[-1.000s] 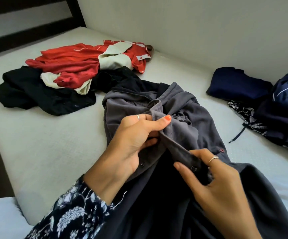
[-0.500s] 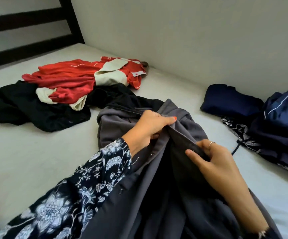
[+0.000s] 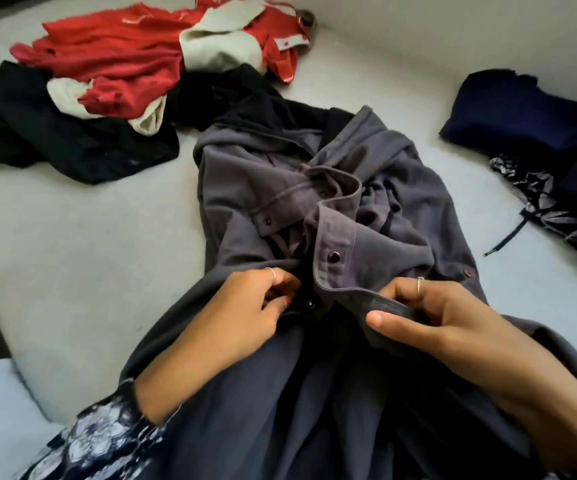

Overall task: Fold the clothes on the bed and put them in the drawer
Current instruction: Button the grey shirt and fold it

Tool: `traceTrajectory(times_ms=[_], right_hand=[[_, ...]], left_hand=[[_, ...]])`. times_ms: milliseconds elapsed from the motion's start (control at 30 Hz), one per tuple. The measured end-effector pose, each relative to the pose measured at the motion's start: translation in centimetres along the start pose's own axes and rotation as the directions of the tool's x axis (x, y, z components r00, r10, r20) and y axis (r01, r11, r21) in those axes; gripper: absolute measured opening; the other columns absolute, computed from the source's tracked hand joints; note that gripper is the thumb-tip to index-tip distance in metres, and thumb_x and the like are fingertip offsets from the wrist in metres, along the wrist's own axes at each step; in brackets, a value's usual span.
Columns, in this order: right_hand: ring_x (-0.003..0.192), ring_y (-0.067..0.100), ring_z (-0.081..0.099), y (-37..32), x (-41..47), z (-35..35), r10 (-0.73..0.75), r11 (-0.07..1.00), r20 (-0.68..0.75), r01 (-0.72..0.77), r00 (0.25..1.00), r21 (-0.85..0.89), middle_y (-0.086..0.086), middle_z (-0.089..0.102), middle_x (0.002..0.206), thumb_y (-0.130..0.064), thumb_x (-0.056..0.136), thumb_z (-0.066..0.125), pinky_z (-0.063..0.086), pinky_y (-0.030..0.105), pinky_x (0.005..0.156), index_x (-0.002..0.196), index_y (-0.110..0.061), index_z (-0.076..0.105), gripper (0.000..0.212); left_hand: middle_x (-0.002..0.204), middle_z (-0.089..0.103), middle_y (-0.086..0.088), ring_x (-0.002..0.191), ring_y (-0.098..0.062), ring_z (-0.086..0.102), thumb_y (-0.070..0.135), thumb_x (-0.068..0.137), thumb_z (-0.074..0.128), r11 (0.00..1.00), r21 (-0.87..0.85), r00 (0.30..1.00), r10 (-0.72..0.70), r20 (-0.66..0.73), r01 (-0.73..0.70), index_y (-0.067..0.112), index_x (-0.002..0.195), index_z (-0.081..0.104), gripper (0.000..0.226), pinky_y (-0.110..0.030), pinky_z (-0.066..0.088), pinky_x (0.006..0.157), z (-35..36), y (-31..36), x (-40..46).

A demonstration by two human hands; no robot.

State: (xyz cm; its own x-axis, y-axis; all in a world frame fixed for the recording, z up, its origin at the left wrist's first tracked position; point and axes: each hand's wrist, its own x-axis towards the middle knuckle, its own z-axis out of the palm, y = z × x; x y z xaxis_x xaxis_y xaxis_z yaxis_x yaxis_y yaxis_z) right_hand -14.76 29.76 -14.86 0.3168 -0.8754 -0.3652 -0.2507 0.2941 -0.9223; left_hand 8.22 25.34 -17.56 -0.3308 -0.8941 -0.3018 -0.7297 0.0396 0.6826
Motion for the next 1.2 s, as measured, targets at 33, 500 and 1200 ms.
traceTrajectory(times_ms=[33, 500, 1200], right_hand=[[0.068, 0.009, 0.058, 0.4, 0.2, 0.2, 0.014, 0.997, 0.017, -0.012, 1.000, -0.071, -0.001, 0.065, 0.071, -0.041, 0.075, 0.066, 0.046, 0.026, 0.068, 0.079, -0.020, 0.066, 0.022], [0.064, 0.003, 0.056, 2.4, 0.5, 1.9, 0.046, 0.990, -0.040, -0.051, 0.998, -0.133, -0.006, 0.062, 0.066, -0.024, 0.088, 0.067, 0.044, 0.020, 0.064, 0.078, -0.014, 0.064, 0.014], [0.054, 0.008, 0.060, -8.8, -0.4, -3.7, -0.049, 0.812, -0.583, 0.372, 0.811, 0.450, -0.001, 0.063, 0.065, -0.024, 0.092, 0.058, 0.049, 0.016, 0.050, 0.081, -0.017, 0.063, 0.014]], left_hand=[[0.109, 0.069, 0.008, 0.099, -0.006, 0.064, 0.018, 0.093, 0.060, 0.995, 0.103, 1.000, -0.012, 0.024, 0.010, 0.022, 0.115, 0.066, 0.024, -0.027, 0.051, 0.091, 0.2, -0.2, 0.2], [0.092, 0.060, -0.009, 0.086, -0.030, 0.061, 0.013, 0.057, 0.081, 0.771, 0.635, 0.980, 0.086, -0.182, 0.051, 0.011, 0.089, 0.063, 0.037, -0.036, 0.049, 0.067, 5.4, 0.8, -0.8], [0.066, 0.063, 0.000, 0.060, -0.007, 0.058, 0.009, 0.085, 0.065, 0.651, -0.717, 0.918, -0.077, -0.388, -0.249, 0.013, 0.073, 0.062, 0.014, -0.015, 0.047, 0.058, -9.0, 9.8, -0.1]])
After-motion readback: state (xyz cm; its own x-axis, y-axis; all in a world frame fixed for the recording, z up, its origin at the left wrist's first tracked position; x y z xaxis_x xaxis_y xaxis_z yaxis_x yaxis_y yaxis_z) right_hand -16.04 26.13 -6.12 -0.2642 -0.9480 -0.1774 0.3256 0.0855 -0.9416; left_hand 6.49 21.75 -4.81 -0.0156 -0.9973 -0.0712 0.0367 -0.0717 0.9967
